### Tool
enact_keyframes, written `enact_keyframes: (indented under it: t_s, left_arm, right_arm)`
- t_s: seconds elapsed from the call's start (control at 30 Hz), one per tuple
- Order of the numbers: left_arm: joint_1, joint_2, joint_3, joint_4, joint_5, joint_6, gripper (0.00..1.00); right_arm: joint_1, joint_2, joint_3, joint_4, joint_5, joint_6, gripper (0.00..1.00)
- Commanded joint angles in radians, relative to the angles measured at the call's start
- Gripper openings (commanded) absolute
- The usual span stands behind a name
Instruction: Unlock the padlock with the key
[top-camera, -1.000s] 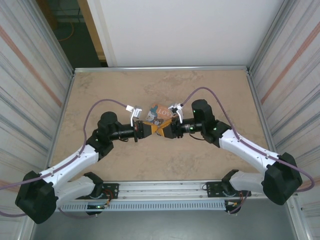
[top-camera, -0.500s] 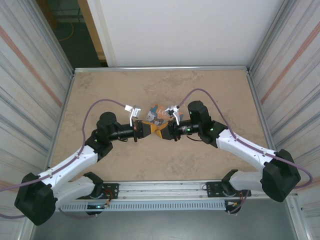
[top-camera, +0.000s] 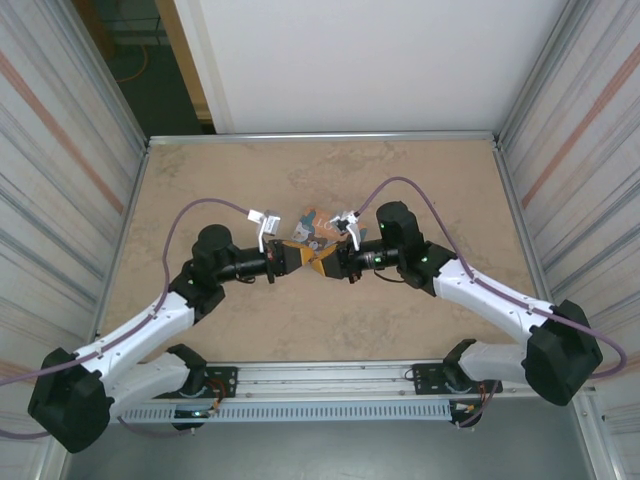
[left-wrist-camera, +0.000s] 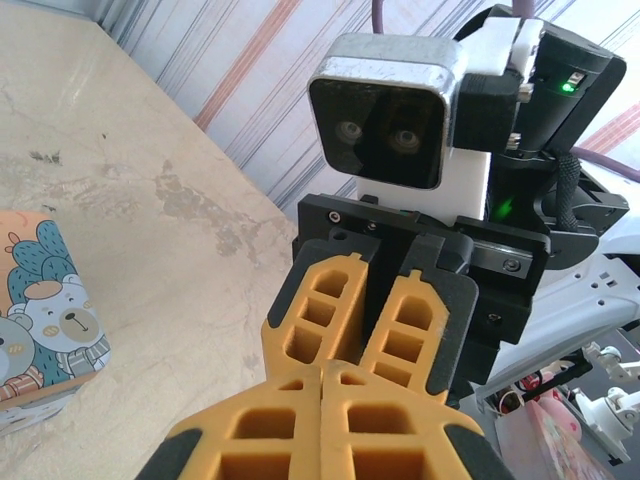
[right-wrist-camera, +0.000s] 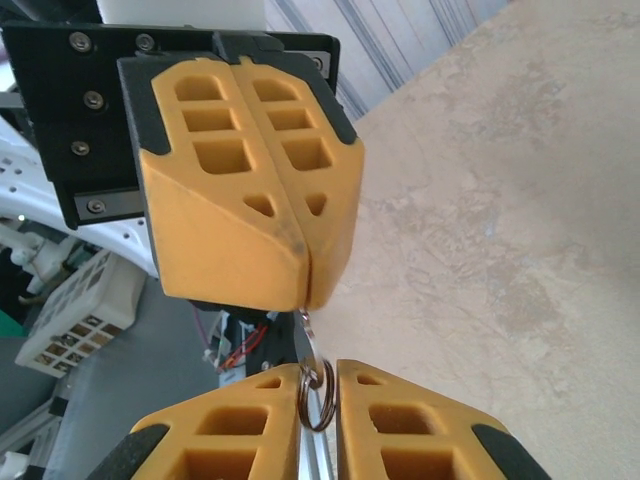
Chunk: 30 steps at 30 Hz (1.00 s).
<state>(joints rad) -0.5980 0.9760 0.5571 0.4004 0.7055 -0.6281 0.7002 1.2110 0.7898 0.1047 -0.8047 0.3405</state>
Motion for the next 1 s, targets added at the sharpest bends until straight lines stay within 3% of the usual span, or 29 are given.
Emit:
enact_keyframes:
  t_s: [0.0, 0.13, 0.23, 0.3, 0.97]
  left_arm:
    - [-0.005, -0.021, 0.012, 0.021, -0.001, 0.014, 0.00]
    - [-0.005, -0.019, 0.012, 0.027, -0.001, 0.013, 0.00]
    - [-0.005, -0.014, 0.013, 0.032, 0.002, 0.014, 0.00]
    - [-0.005, -0.011, 0.013, 0.035, 0.005, 0.013, 0.00]
    - [-0.005, -0.006, 0.004, 0.046, 0.011, 0.015, 0.00]
  right_arm:
    - [-0.005, -0.027, -0.016, -0.012, 0.012, 0.005, 0.15]
    - [-0.008, -0.027, -0.015, -0.004, 0.010, 0.009, 0.13]
    - [-0.006, -0.025, -0.011, 0.009, 0.013, 0.014, 0.25]
    - [-0.006, -0.024, -0.008, 0.022, 0.013, 0.021, 0.28]
    - [0.005, 0.010, 0.030, 0.061, 0.012, 0.041, 0.27]
